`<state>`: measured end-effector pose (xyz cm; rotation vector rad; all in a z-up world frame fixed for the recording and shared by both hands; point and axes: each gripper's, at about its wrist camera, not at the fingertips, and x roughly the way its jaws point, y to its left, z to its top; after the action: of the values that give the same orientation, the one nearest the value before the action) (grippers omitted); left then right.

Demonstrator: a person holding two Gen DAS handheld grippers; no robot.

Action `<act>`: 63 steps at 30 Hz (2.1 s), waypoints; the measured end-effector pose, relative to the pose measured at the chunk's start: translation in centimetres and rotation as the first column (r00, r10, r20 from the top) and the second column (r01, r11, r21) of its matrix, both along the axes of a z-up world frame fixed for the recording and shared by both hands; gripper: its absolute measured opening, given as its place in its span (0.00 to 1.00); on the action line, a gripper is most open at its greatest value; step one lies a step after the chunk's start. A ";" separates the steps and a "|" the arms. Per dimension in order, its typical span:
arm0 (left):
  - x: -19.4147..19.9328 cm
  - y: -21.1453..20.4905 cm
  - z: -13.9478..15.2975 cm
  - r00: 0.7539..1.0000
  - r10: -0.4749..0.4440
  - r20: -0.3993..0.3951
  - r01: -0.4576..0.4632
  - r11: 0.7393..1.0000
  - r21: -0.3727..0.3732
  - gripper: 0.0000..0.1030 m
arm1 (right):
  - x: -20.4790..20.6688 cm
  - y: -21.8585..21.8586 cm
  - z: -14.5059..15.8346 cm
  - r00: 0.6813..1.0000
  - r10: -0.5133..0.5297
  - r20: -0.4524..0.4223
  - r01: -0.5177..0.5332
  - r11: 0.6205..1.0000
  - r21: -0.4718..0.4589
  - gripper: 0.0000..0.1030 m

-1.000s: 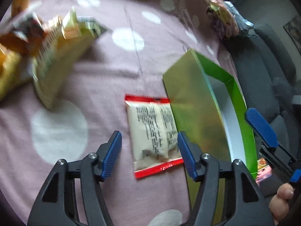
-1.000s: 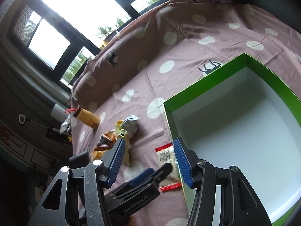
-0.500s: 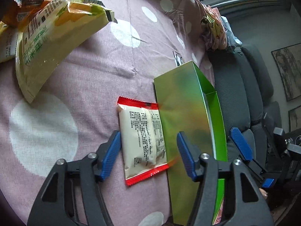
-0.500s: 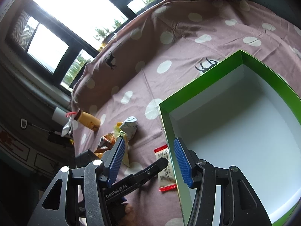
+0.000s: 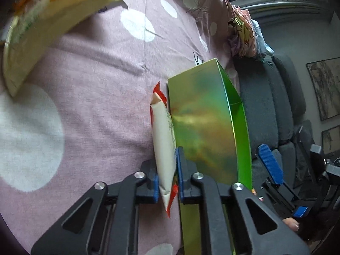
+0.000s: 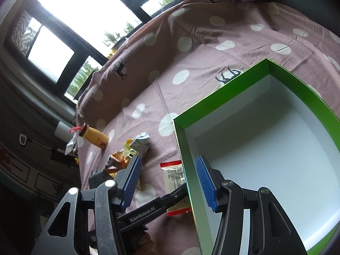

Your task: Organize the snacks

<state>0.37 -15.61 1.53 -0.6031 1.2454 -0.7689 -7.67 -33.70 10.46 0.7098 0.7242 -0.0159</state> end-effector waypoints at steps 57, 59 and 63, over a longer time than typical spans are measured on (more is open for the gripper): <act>-2.4 4.4 6.1 0.911 -0.045 0.410 -0.124 0.919 0.375 0.31 | 6.1 8.8 -4.7 0.945 0.304 -0.122 -0.294 0.951 0.096 0.55; -3.0 3.7 7.0 0.895 -0.058 0.443 -0.121 0.924 0.364 0.31 | 5.4 8.1 -3.7 0.954 0.288 -0.089 -0.281 0.956 0.080 0.55; -3.9 2.3 8.3 0.863 -0.081 0.499 -0.108 0.935 0.338 0.31 | 3.9 6.7 -1.9 0.969 0.245 -0.032 -0.244 0.969 0.050 0.55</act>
<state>-3.58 -13.33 9.87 -0.0917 0.8526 -0.6140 -3.75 -27.01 8.57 0.6611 0.8469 0.2141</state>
